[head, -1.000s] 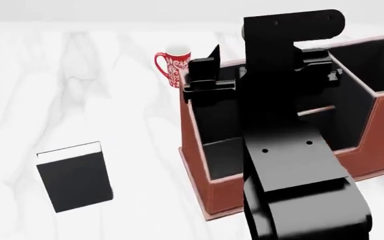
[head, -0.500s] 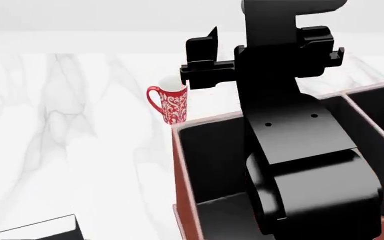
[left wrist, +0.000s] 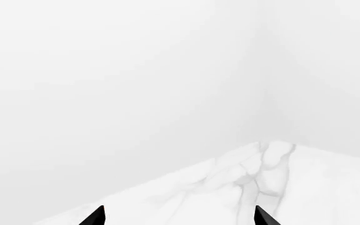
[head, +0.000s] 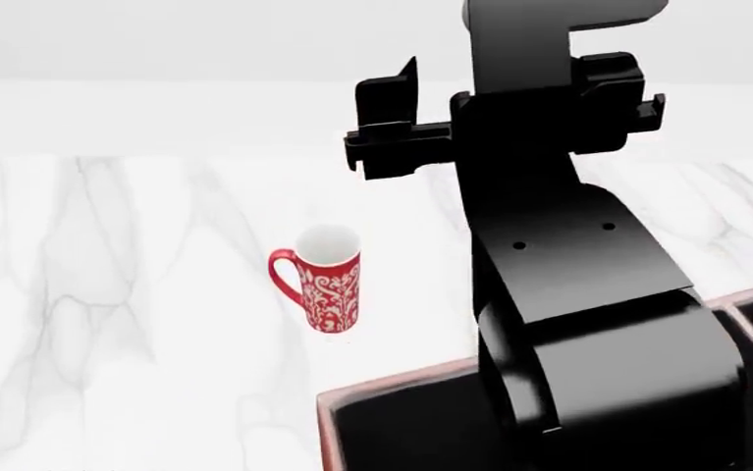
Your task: Pick up the book and place it in the right compartment of the caddy.
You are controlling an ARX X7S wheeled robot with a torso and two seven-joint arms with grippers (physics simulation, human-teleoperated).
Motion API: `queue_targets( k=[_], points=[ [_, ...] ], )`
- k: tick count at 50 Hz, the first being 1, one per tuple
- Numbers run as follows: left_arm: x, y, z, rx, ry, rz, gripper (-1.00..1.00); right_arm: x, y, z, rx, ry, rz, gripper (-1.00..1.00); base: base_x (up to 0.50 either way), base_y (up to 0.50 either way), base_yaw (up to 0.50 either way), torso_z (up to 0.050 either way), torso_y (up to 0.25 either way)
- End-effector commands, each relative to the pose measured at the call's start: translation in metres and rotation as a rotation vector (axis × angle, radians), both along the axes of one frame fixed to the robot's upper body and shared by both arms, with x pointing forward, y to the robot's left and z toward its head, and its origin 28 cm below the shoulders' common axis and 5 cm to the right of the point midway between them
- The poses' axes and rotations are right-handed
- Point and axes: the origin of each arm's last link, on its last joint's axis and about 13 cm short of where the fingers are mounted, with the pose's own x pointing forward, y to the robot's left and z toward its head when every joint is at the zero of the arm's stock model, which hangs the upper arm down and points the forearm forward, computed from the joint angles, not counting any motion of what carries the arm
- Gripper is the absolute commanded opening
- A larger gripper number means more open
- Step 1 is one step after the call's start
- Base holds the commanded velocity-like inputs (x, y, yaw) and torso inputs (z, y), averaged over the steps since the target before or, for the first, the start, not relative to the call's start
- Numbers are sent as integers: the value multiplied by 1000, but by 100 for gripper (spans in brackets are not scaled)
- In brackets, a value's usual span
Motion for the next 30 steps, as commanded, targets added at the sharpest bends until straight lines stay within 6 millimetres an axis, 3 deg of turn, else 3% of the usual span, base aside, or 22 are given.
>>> queue_targets(
  k=[1, 6, 13, 20, 23, 25, 30],
  points=[
    [0, 0, 0, 2, 1, 1, 100, -1, 2, -2, -6, 7, 3, 100, 0, 0, 0, 0, 0],
    [0, 0, -1, -1, 2, -1, 100, -2, 4, 1, -10, 33, -12, 100, 0, 0, 0, 0, 0],
    [2, 0, -1, 0, 5, -4, 100, -15, 12, 7, -116, 66, 124, 100, 0, 0, 0, 0, 0],
    [3, -1, -2, -1, 5, -6, 100, -37, 27, 28, -20, 98, 458, 100, 0, 0, 0, 0, 0],
    [2, -1, -2, 0, 6, -5, 100, -46, 31, 33, -155, 202, 548, 100, 0, 0, 0, 0, 0],
    [3, -1, -2, 0, 7, -6, 100, -56, 36, 33, -199, 236, 697, 100, 0, 0, 0, 0, 0],
    [3, 0, -4, -4, 7, -7, 100, -64, 45, 30, -259, 248, 765, 100, 0, 0, 0, 0, 0]
  ],
)
